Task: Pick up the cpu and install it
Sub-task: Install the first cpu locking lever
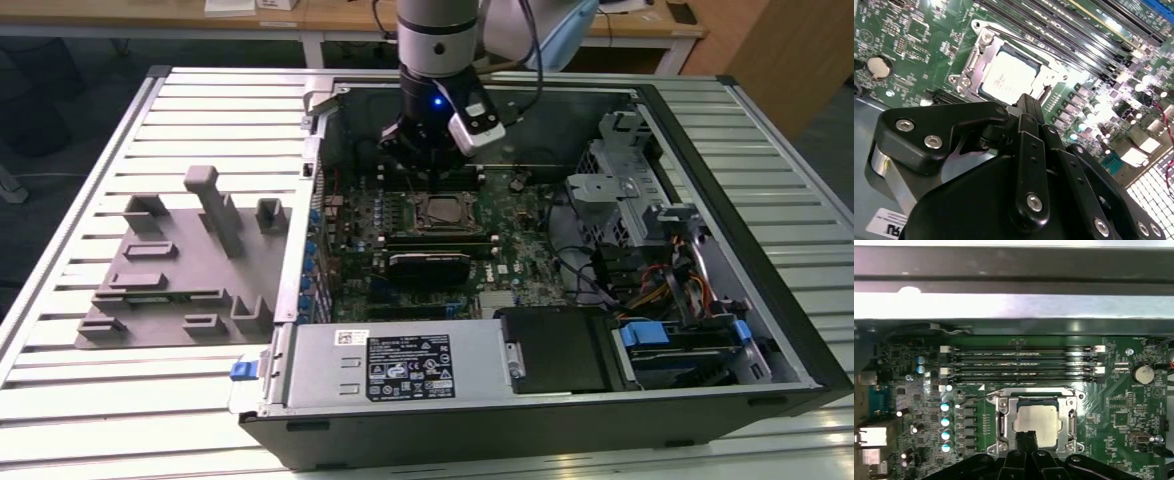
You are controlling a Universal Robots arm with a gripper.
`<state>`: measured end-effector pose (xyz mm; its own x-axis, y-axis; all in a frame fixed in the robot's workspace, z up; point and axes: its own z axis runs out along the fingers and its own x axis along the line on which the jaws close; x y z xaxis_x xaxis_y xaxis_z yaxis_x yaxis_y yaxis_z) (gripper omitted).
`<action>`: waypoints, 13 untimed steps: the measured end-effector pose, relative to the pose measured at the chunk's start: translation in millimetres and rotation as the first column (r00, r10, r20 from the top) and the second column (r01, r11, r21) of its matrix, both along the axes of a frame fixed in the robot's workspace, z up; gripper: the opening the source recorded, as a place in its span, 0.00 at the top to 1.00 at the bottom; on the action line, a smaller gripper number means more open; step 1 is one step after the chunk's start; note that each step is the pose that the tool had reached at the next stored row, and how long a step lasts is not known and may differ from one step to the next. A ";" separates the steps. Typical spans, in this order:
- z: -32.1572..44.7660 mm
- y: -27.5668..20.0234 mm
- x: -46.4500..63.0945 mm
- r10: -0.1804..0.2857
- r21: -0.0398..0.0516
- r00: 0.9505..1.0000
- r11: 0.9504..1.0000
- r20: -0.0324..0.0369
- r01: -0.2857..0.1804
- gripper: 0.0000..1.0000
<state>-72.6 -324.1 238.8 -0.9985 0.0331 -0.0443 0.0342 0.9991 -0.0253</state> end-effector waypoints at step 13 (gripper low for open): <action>0.0 0.0 -20.4 0.000 0.000 1.000 1.000 0.000 0.000 0.89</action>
